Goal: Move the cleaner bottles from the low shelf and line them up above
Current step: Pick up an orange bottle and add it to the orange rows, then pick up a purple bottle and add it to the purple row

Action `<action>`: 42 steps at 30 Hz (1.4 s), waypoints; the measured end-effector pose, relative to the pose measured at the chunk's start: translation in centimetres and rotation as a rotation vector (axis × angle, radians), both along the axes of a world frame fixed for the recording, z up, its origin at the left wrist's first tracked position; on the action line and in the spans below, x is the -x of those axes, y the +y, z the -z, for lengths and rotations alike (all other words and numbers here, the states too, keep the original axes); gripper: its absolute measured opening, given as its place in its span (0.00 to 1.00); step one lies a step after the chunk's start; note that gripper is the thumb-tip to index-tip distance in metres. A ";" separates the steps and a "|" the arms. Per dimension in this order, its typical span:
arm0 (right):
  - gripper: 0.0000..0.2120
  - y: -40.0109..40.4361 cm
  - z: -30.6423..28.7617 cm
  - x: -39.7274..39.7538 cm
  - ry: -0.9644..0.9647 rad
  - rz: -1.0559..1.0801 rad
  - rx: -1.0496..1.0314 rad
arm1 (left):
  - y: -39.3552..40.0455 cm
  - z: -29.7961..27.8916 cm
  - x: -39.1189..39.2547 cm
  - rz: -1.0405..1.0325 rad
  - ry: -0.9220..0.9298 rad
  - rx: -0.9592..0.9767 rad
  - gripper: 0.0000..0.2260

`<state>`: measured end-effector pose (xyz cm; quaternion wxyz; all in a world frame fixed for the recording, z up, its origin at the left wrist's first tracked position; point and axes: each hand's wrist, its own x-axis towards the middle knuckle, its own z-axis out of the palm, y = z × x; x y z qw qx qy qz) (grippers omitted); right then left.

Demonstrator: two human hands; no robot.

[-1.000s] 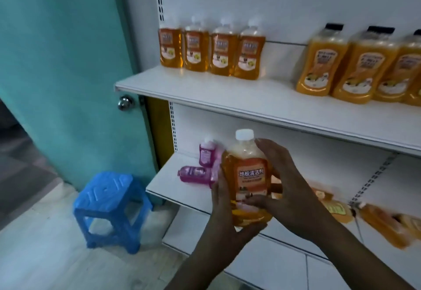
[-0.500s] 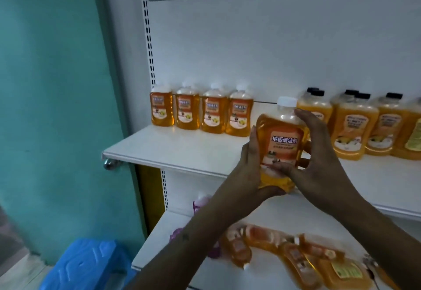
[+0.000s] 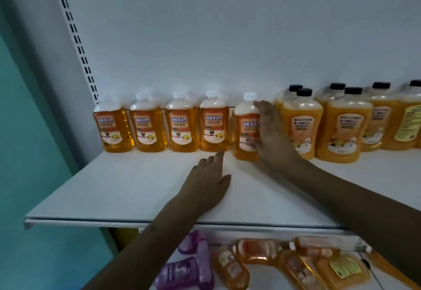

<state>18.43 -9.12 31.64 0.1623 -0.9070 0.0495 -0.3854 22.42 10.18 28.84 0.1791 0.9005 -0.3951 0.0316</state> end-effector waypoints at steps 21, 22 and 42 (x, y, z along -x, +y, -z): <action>0.21 15.0 -1.4 12.2 -0.028 -0.121 -0.199 | 10.1 1.0 8.1 0.161 0.037 0.851 0.14; 0.19 16.6 0.0 14.0 -0.004 -0.149 -0.227 | 11.5 2.3 9.1 0.144 0.035 0.893 0.15; 0.16 23.2 31.0 11.3 0.728 -0.175 -0.686 | 26.8 31.1 9.9 -0.470 0.441 0.590 0.18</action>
